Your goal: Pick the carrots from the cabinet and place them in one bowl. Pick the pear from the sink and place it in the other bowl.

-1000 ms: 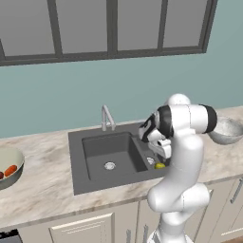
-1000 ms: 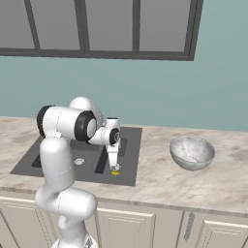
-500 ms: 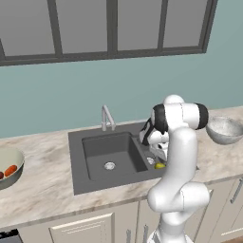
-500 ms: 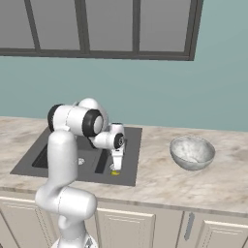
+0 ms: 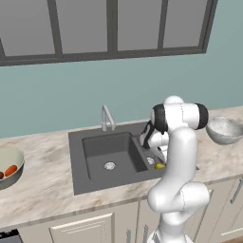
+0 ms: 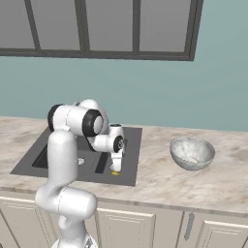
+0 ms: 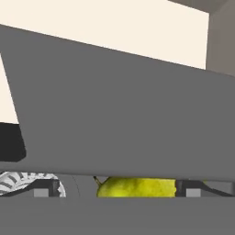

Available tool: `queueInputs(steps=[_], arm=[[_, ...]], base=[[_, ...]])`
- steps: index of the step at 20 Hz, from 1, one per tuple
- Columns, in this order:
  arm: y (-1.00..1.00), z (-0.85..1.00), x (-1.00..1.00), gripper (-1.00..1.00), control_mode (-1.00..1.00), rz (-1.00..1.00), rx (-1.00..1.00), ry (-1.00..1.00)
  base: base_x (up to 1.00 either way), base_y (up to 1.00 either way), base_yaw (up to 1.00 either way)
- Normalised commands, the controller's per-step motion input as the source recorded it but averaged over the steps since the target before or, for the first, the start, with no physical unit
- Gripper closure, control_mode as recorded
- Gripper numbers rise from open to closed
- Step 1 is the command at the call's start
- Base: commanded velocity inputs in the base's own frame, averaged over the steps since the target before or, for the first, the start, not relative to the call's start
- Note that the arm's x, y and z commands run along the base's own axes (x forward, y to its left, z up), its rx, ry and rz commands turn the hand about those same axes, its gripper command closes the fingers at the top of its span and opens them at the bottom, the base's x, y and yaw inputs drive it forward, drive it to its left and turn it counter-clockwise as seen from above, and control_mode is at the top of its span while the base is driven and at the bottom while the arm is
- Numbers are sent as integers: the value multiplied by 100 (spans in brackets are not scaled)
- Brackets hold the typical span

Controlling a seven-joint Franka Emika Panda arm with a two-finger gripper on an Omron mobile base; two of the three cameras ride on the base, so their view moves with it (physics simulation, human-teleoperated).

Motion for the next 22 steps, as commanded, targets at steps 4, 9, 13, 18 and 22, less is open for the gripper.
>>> queueInputs(steps=[4,9,13,18,22], arm=[[-5,-59,34,-100,-100,4,1,7],[1,-70,21,-100,-100,4,3,25],[11,-42,9,-100,-100,5,-3,45],[9,-3,8,-100,-100,7,-3,50],[6,-27,-6,-100,-100,0,2,42]], base=[[0,0,0],[0,0,0],[0,0,0],[0,0,0],[0,0,0]])
